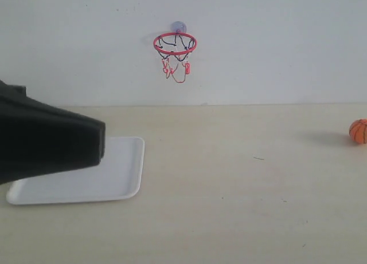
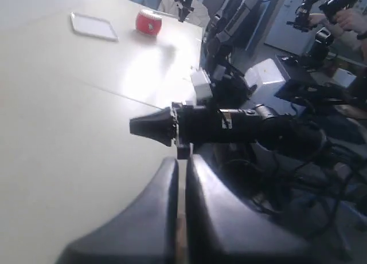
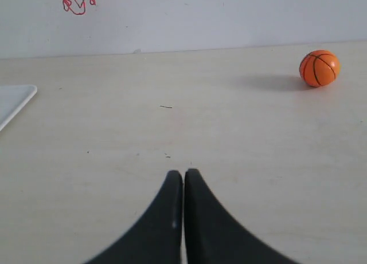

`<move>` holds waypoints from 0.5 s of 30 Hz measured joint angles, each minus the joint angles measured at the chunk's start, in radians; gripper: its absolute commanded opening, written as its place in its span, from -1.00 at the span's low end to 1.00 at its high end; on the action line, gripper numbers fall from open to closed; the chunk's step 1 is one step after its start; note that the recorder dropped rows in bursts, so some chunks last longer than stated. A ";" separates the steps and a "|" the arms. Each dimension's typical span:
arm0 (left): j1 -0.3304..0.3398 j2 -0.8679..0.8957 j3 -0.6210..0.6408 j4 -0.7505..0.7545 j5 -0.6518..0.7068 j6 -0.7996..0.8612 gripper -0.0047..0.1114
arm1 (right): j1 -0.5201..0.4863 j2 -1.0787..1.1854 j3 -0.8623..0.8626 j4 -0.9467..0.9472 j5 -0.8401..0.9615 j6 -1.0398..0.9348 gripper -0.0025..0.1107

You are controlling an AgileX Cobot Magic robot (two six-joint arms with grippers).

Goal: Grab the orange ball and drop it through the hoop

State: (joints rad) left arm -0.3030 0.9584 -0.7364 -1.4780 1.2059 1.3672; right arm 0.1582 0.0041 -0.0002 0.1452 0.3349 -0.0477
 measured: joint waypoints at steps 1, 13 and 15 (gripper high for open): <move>-0.003 -0.009 0.013 -0.024 -0.027 0.051 -0.85 | 0.000 0.000 0.000 0.000 0.000 0.000 -0.96; 0.133 -0.364 0.385 -0.246 -0.504 0.357 -0.85 | 0.000 0.000 0.000 0.000 0.000 0.000 -0.96; 0.190 -0.471 0.438 -0.246 -0.510 0.361 -0.85 | 0.000 0.000 0.000 0.000 0.000 0.000 -0.96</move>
State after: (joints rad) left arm -0.1131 0.4878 -0.2984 -1.7236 0.6963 1.7287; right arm 0.1582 0.0041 -0.0002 0.1452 0.3349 -0.0477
